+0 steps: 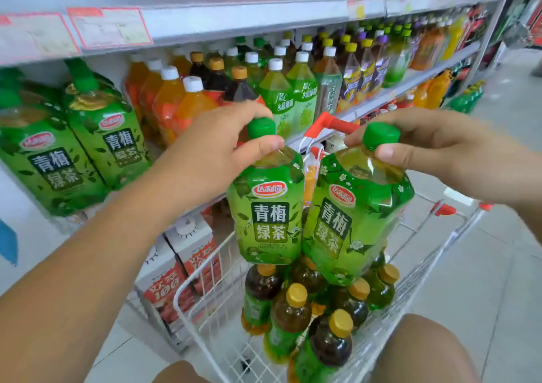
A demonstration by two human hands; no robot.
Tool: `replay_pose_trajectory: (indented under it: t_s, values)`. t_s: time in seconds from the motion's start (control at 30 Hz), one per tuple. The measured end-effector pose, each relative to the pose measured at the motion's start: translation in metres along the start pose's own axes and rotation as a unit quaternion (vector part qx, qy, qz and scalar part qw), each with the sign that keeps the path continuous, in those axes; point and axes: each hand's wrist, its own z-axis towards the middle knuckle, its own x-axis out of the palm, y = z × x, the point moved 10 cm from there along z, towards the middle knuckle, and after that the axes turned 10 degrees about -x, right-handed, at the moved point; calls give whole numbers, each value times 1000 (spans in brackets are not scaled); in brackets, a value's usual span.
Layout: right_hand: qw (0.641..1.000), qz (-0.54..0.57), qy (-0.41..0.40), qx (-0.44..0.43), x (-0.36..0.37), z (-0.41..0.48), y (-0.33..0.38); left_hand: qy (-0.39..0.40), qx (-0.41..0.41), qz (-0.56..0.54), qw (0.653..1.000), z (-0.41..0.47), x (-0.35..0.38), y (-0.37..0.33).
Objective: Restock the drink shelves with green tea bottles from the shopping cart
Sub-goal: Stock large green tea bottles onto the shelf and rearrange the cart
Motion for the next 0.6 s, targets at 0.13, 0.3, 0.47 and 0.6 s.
replay_pose_trajectory:
  t_s: [0.13,0.3,0.47,0.6]
  values:
    - [997,-46,-3,56,-13,-3,-47,31,-18,-16,999,18,46,5]
    - [992,23,-44,114,-23,-17,-96,20,-37,-62,997,31,67,2]
    - [987,54,-67,138,-15,-24,-111,60,-85,-173,979,29,96,4]
    - [983,28,-82,159,4,-33,-120,150,-110,-204,961,22,113,11]
